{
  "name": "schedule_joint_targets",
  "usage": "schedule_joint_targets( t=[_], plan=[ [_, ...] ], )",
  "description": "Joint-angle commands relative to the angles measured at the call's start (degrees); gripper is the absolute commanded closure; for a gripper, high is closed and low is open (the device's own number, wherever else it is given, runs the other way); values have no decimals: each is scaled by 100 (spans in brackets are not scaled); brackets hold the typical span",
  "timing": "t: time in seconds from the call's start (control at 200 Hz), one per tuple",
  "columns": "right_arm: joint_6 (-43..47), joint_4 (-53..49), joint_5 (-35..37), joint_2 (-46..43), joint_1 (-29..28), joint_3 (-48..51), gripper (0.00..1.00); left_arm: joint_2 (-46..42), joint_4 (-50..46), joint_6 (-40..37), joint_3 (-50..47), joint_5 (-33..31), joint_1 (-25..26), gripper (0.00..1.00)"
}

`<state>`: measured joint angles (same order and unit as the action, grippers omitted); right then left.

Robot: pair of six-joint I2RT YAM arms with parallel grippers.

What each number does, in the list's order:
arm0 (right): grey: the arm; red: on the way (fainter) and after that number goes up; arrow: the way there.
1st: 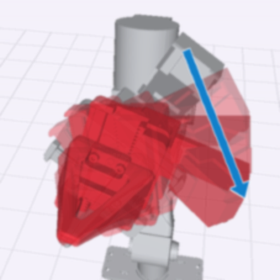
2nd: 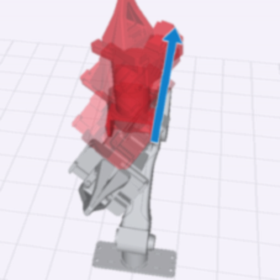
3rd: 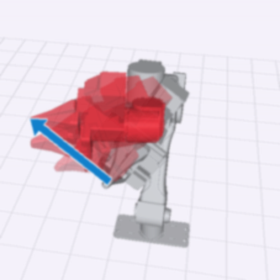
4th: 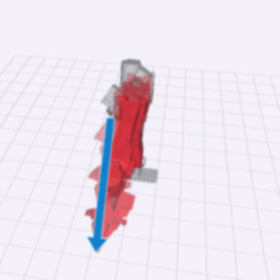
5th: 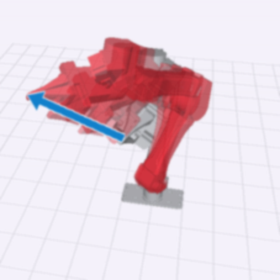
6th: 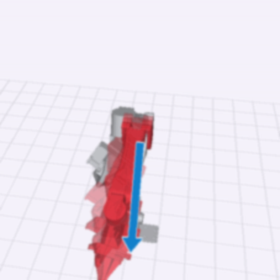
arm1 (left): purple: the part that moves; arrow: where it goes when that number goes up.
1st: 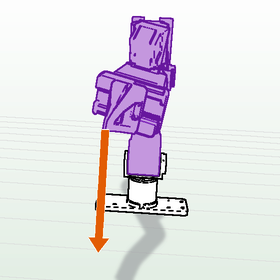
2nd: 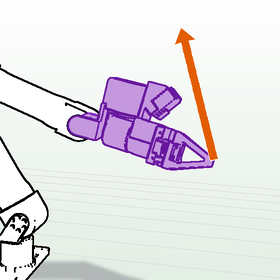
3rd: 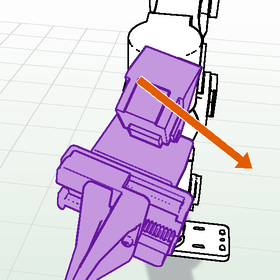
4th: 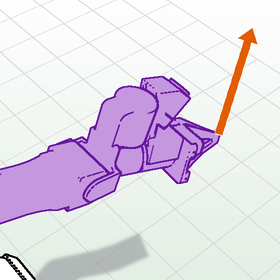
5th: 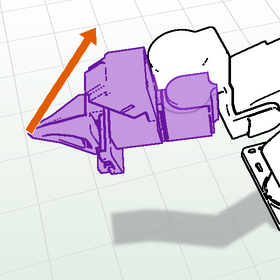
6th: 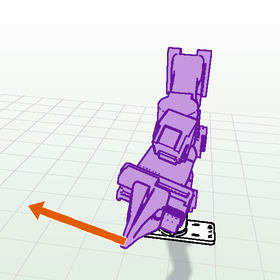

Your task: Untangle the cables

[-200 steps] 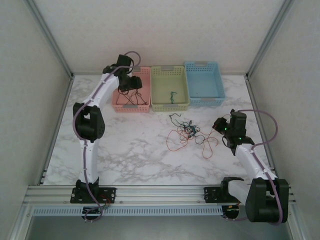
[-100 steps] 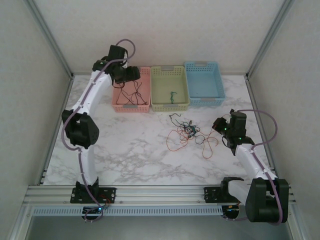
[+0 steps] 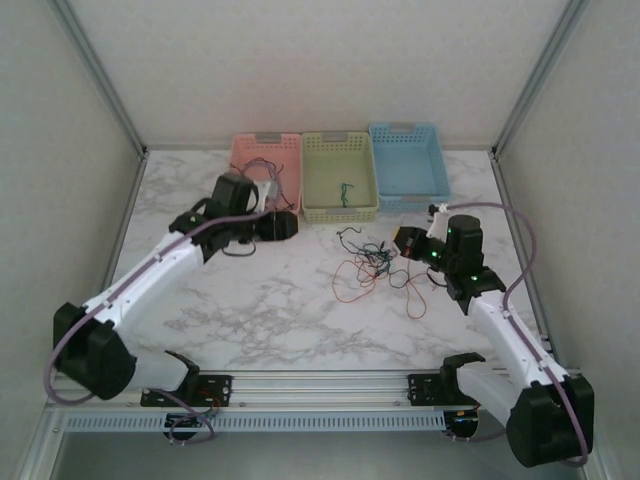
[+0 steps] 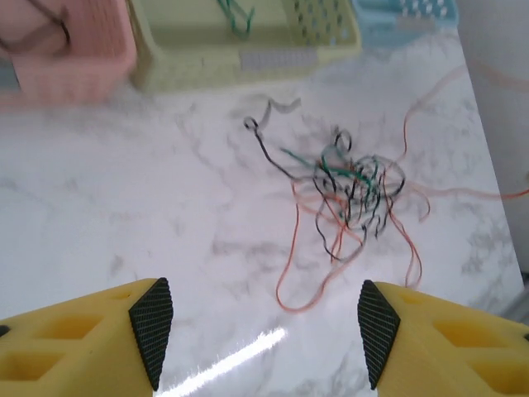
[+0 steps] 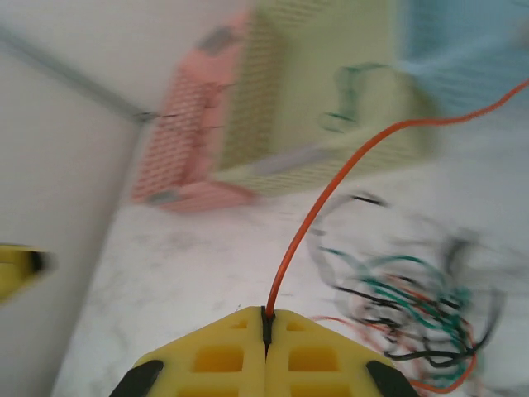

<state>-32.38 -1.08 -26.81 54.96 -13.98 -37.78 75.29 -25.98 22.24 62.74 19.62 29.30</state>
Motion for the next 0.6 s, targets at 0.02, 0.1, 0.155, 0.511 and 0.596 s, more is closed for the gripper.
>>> schedule_joint_targets(
  t=[0.02, 0.1, 0.155, 0.511, 0.596],
  plan=[
    [227, 268, -986, -335, -549, -869, 100, -816, 660, 410, -796, 200, -12, 35],
    [133, 429, -1317, -370, -819, -1248, 100, -1231, 576, 513, -1044, 207, -12, 34],
    [151, 436, -1361, -355, -1036, -1507, 100, -1471, 512, 551, -1117, 265, -12, 33],
    [597, -363, -65, 640, -1582, -1853, 100, -2012, 776, 764, -1642, 757, 98, 30],
    [531, -195, 247, 971, -1582, -1488, 100, -2030, 830, 773, -1750, 792, 203, 30]
  ],
)
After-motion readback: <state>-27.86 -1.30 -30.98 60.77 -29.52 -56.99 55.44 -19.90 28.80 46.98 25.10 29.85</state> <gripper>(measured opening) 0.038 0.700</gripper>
